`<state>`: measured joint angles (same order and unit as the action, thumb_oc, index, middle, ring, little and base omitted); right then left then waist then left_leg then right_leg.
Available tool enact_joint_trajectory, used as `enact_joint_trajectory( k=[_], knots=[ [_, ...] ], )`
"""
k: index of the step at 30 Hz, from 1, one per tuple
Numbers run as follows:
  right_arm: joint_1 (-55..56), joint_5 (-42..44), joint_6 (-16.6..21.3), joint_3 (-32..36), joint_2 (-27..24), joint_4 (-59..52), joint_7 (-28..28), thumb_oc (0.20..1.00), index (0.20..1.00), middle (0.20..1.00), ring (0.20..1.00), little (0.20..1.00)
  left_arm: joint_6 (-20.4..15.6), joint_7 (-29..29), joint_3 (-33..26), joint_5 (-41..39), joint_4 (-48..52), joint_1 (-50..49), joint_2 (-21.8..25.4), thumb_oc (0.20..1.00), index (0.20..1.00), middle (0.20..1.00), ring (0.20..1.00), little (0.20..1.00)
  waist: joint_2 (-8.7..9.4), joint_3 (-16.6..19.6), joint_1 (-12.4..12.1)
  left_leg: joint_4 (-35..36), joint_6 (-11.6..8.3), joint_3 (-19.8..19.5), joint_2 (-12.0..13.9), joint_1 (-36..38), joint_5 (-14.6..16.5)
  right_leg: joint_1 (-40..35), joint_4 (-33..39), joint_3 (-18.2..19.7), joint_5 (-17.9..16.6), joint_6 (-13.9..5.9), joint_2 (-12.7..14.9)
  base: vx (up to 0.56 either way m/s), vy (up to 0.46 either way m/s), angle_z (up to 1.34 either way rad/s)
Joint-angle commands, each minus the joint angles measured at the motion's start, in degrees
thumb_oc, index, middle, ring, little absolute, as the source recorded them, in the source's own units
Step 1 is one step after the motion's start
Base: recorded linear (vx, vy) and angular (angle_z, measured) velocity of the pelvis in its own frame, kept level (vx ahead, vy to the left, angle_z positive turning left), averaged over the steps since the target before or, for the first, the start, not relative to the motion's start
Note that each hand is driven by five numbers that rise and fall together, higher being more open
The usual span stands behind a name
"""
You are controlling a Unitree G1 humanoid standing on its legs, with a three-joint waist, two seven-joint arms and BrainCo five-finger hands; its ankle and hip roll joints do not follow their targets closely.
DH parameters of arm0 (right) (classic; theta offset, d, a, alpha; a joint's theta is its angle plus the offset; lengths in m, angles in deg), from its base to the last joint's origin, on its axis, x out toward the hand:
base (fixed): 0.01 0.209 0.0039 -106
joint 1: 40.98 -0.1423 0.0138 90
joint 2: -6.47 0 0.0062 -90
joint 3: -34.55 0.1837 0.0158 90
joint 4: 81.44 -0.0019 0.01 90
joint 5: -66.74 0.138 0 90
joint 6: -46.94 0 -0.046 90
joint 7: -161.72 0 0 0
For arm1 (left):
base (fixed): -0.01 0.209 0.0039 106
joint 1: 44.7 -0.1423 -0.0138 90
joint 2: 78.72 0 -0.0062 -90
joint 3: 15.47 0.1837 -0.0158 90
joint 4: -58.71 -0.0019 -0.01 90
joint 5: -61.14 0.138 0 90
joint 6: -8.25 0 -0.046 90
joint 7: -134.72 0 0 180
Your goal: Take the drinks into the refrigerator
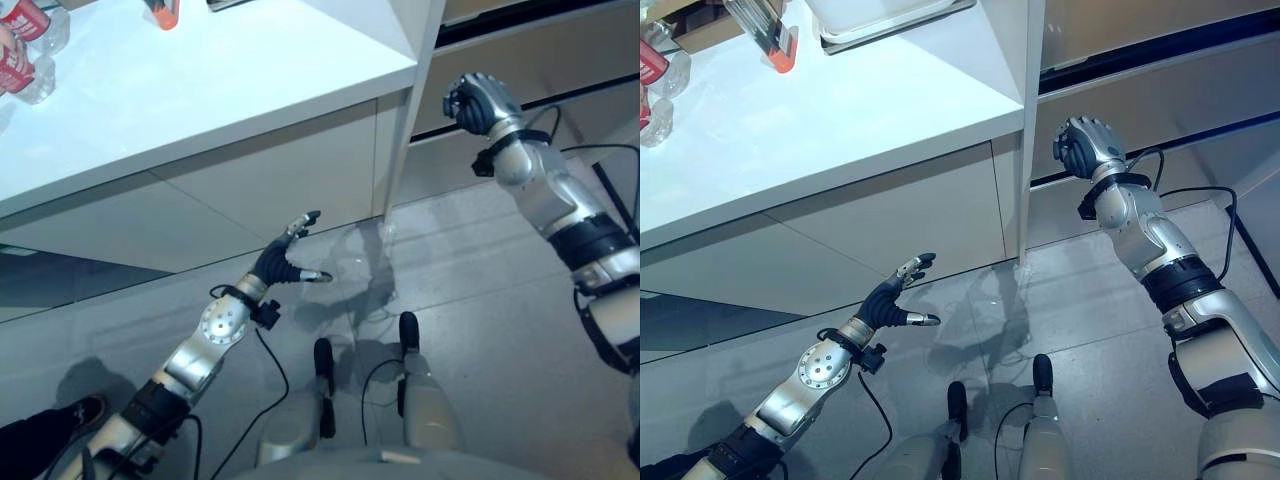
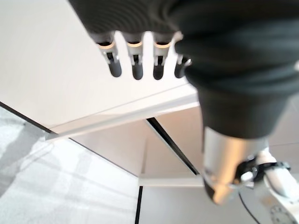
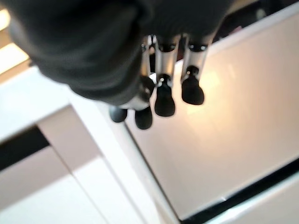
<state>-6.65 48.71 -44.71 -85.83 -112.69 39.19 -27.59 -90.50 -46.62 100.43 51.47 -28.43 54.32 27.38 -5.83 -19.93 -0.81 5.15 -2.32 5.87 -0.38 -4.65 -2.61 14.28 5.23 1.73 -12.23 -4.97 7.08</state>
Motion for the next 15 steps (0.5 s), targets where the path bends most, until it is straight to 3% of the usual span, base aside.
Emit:
enact_joint_trajectory(
  k=[1, 8, 15],
  knots=[
    [-2.1, 1.09, 0.59, 0.53, -0.27, 0.34, -2.27, 1.0, 1.0, 1.0, 1.0, 1.0, -3.01, -1.24, -0.03, 0.92, 1.94, 1.23, -0.41, 1.0, 1.0, 1.0, 1.0, 1.0, 0.57, 0.02, -0.29, -0.42, 0.77, -4.55, -0.95, -2.41, 0.75, -4.02, -3.33, -1.28, 8.78, -3.5, 1.94, 0.0, 0.0, 0.0],
    [21.33, 9.37, 2.27, 12.26, 7.46, 2.34, -4.14, 1.0, 1.0, 1.0, 1.0, 1.0, -3.01, -1.73, -2.09, 0.21, -1.77, -0.98, -2.89, 1.0, 1.0, 1.0, 1.0, 1.0, 0.64, 0.51, 0.69, -0.53, 0.79, -4.67, -0.71, -2.0, 1.08, -4.98, -2.66, -1.31, 9.13, -3.53, 1.86, 0.0, 0.0, 0.0],
    [40.88, 21.69, 4.6, 21.14, 19.25, 16.06, -3.31, 1.0, 1.0, 1.0, 1.0, 1.0, -0.22, -1.72, -6.07, -1.25, -20.34, -5.14, -9.74, 1.0, 1.0, 1.0, 1.0, 1.0, 1.8, 2.12, 2.23, -0.82, 0.54, -4.75, 0.11, -0.7, 1.45, -6.44, -2.69, -1.38, 10.04, -3.15, 1.25, 0.01, -0.031, 0.02]
  ],
)
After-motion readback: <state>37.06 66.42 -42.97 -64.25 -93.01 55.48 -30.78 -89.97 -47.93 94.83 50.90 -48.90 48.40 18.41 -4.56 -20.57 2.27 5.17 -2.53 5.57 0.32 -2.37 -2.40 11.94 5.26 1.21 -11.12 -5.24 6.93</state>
